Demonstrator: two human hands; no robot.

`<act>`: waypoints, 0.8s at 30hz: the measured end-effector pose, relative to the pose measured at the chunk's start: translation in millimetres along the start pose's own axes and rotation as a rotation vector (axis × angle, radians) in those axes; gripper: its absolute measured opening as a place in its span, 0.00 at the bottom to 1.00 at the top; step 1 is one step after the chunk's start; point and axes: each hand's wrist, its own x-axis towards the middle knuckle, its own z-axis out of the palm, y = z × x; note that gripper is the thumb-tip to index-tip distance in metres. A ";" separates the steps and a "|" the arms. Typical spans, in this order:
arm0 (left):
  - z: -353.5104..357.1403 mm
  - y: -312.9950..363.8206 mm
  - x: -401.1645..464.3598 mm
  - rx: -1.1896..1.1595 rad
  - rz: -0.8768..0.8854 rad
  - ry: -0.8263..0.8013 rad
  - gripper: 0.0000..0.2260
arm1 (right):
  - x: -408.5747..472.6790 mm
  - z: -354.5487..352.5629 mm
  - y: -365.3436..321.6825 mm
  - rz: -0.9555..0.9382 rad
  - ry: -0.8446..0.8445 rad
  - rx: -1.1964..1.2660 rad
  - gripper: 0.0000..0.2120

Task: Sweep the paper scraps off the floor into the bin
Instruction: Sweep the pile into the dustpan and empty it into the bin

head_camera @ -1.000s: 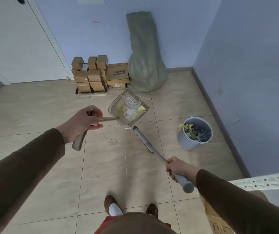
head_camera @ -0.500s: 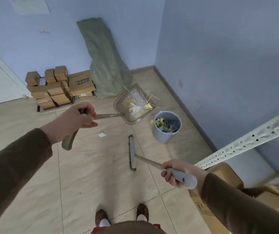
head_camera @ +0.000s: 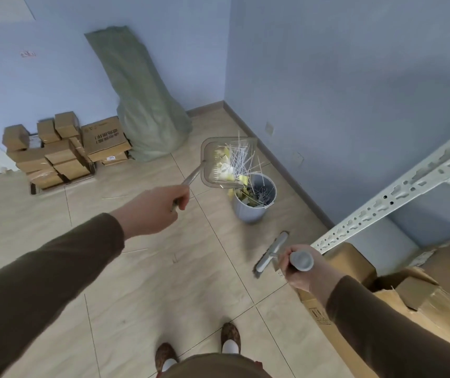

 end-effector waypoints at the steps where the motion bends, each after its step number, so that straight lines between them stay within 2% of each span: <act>1: 8.7 -0.1 3.0 0.090 0.015 -0.016 0.13 | -1.7 0.4 -2.8 -0.019 0.011 0.017 0.10; 3: 28.2 -1.3 7.3 0.249 0.047 -0.059 0.14 | -4.7 -0.5 -8.7 -0.048 0.024 0.025 0.11; 6: 62.6 -0.5 10.5 0.489 0.192 -0.105 0.16 | -4.9 -7.0 -16.1 -0.035 0.022 0.075 0.08; 10: 108.0 -5.5 10.3 0.683 0.288 -0.177 0.21 | -5.5 -11.1 -21.6 0.010 0.001 0.132 0.09; 13: 129.7 -9.9 7.9 0.762 0.307 -0.210 0.22 | -1.4 -10.8 -23.0 0.038 -0.006 0.102 0.11; 17: 137.7 -13.2 8.7 0.824 0.332 -0.208 0.19 | 6.7 -12.3 -21.5 0.084 -0.005 0.106 0.09; 24: 126.3 -13.3 6.2 0.879 0.369 -0.178 0.18 | 12.9 -9.7 -13.1 0.113 0.000 0.069 0.09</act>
